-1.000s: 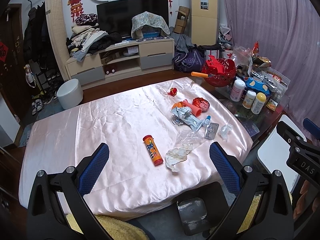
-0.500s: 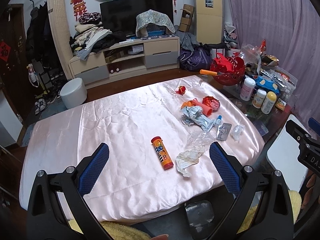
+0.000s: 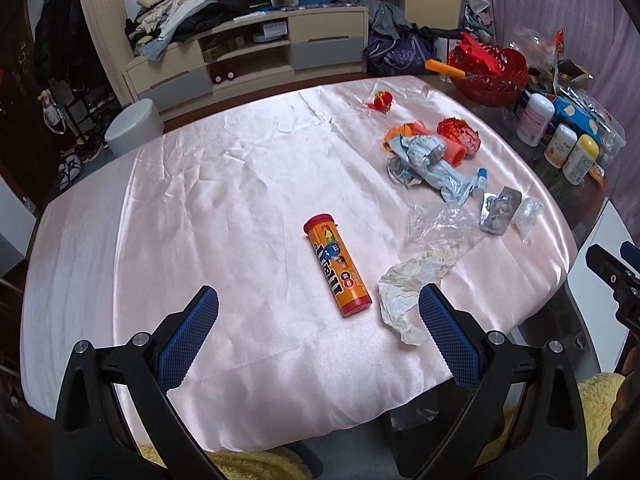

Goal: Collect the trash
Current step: 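Grasp the orange M&M's tube with the left gripper while the right gripper grasps a clear plastic bag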

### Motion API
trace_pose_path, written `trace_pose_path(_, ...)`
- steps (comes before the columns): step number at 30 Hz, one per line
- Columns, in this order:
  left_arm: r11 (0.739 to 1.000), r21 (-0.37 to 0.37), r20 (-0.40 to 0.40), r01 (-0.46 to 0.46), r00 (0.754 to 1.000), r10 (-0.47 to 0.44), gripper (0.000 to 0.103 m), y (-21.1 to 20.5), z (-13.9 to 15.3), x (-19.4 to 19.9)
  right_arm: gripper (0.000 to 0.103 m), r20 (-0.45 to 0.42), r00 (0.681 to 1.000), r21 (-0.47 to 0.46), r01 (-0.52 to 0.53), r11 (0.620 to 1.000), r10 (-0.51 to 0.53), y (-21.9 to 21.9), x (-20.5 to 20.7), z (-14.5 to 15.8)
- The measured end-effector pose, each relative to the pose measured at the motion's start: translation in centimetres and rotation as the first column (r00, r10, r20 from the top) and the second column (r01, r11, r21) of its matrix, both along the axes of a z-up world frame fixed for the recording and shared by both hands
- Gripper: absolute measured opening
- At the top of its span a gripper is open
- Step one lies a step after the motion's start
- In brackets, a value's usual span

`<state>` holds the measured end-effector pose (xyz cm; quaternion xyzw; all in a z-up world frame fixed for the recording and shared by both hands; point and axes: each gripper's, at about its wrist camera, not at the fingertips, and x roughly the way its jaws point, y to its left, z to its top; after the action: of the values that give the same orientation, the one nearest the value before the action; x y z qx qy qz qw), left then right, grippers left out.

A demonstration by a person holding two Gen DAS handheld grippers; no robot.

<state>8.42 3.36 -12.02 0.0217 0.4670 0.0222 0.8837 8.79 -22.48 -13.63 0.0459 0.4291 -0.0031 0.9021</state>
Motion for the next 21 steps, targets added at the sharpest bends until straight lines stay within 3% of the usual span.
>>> trace_pose_path(6,0.999,-0.051,-0.075,-0.008,0.997,0.004,0.095,0.9,-3.3,2.6,0.1,-0.069,0.996,0.055,0.064,0.996,-0.06,-2.0,2.5,-3.0)
trace_pose_path(11,0.997,-0.067,-0.111,-0.029,0.994,0.021,0.095,1.6,-5.2,4.6,0.1,-0.084,0.995,0.105,0.055,0.993,-0.047,-2.3,4.4,-4.7)
trace_pose_path(14,0.997,-0.063,-0.123,-0.033,0.992,0.025,0.094,1.6,-6.1,5.8,0.091,-0.091,0.995,0.109,0.04,0.993,-0.03,-2.0,5.5,-5.5)
trace_pose_path(21,0.995,-0.092,-0.172,-0.043,0.985,0.026,0.062,1.4,-8.3,8.4,0.065,-0.103,0.995,0.122,0.013,0.992,-0.001,-2.0,8.1,-7.2)
